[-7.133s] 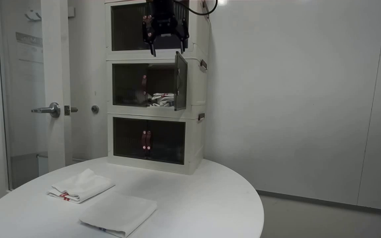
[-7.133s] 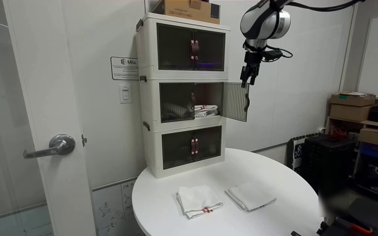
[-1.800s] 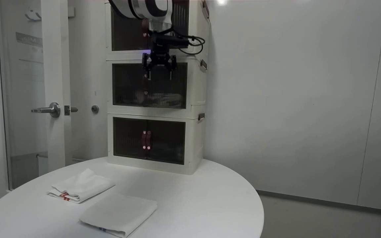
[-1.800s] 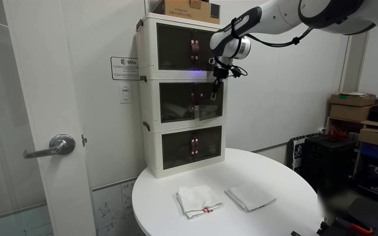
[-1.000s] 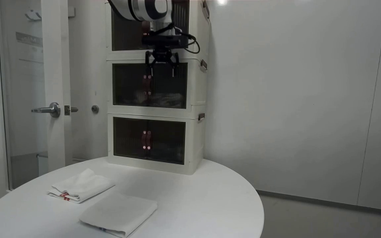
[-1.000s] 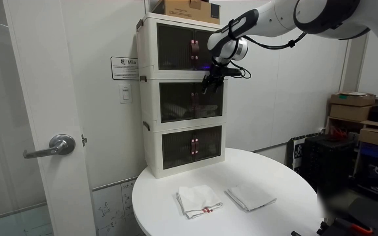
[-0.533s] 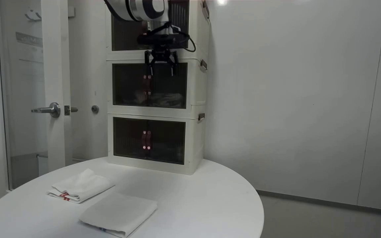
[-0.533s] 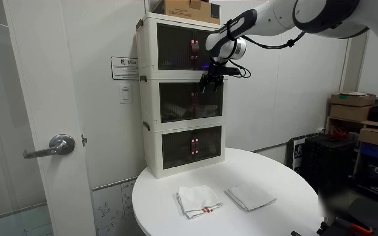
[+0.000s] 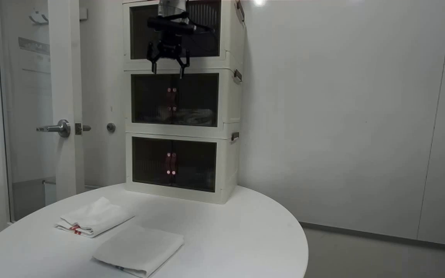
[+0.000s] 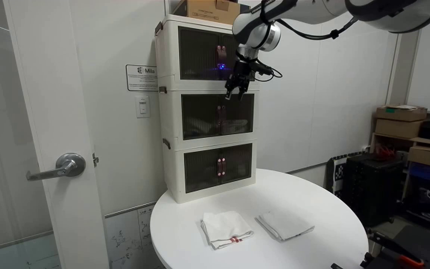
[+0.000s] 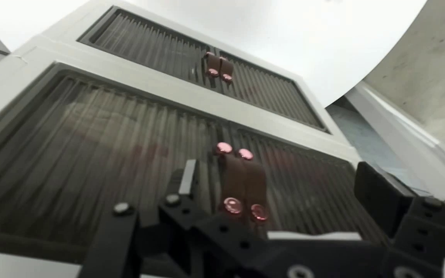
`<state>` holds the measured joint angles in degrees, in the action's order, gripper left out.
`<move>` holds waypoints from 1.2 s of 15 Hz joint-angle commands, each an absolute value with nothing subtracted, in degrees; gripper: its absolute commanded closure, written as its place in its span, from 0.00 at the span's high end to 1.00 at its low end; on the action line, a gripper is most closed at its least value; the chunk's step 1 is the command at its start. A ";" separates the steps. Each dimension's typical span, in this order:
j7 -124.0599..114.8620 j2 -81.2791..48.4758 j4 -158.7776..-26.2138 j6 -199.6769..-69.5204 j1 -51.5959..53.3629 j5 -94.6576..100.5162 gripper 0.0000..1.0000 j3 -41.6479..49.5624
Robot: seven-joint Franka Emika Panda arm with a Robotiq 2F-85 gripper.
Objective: Close the open cabinet door
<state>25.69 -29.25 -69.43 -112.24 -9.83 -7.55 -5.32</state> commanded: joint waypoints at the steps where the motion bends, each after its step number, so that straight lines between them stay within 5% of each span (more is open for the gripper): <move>1: 27.28 -26.16 -70.69 -106.10 -8.53 -8.10 1.00 -7.49; 18: -5.79 -6.55 -98.20 -112.82 2.14 -1.46 1.00 -3.12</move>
